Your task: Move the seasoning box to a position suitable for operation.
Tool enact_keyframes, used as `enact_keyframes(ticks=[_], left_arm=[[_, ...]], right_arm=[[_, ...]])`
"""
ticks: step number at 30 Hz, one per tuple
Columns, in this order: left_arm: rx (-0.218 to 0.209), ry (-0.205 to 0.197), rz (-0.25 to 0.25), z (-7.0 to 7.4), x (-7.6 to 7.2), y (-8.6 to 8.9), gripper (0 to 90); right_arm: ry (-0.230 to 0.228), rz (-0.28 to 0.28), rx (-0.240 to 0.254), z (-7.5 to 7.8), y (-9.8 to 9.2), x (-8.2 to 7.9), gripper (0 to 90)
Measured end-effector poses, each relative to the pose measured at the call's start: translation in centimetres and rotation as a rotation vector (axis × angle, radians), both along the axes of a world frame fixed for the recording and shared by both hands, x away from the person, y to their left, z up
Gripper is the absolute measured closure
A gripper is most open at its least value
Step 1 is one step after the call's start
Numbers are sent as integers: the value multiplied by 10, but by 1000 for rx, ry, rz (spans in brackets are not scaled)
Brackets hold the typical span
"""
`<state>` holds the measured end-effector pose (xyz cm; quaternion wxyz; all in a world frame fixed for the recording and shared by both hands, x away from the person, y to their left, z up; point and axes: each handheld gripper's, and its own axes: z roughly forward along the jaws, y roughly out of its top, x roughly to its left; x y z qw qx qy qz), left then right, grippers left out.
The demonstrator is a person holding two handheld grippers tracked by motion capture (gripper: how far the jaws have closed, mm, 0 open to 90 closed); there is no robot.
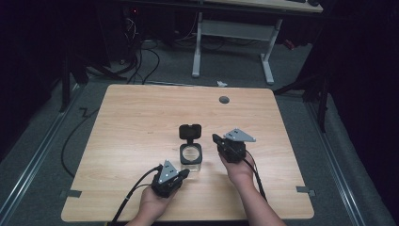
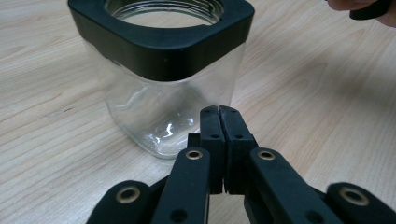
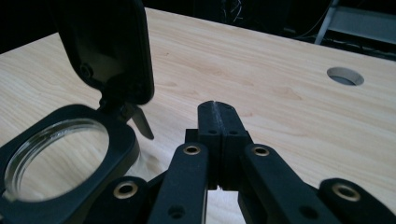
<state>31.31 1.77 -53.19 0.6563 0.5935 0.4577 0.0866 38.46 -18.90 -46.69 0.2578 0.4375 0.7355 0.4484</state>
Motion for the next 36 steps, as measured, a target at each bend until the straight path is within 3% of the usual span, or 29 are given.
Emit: enact_keyframes(ticks=[12, 26, 36], left_arm=[[6, 9, 54, -1, 5, 2, 900], [6, 11, 70, -2, 6, 1, 900], [5, 19, 72, -2, 7, 1, 900]], right_arm=[[-3, 0, 5, 0, 10, 17, 900], [-18, 29, -3, 8, 26, 32, 900], [-26, 58, -8, 11, 31, 33, 900]])
